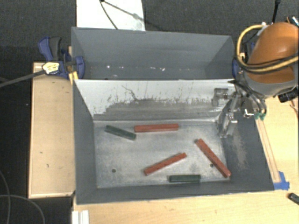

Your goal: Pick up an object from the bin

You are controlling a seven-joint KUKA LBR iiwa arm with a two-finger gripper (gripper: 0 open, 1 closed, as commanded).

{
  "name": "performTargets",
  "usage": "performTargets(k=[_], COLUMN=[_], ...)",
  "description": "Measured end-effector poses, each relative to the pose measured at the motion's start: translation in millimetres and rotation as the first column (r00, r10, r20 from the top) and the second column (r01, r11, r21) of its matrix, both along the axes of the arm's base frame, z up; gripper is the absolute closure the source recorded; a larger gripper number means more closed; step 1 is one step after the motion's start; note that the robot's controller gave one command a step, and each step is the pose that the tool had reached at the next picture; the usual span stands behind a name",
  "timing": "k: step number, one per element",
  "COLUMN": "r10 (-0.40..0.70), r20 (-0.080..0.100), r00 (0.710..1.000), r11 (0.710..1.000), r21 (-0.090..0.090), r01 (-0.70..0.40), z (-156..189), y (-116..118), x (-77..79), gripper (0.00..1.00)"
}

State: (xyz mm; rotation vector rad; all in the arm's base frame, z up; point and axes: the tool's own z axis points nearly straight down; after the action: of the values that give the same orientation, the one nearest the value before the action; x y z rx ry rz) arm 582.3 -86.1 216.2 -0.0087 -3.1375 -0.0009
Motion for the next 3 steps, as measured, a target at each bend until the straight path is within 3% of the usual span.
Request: performTargets(k=[1, 2, 3], r10=[-0.059, -0.133, -0.240], r20=[-0.001, 0.003, 0.010], r00=[0.998, 0.991, 0.971], r11=[0.998, 0.991, 0.971], r21=[0.000, 0.000, 0.000], r01=[0.059, 0.133, 0.240], z=[-150, -115, -107], y=[-16, -31, -46], x=[-47.9, -78.3, -77.2], gripper=[0.00, 0.00, 0.00])
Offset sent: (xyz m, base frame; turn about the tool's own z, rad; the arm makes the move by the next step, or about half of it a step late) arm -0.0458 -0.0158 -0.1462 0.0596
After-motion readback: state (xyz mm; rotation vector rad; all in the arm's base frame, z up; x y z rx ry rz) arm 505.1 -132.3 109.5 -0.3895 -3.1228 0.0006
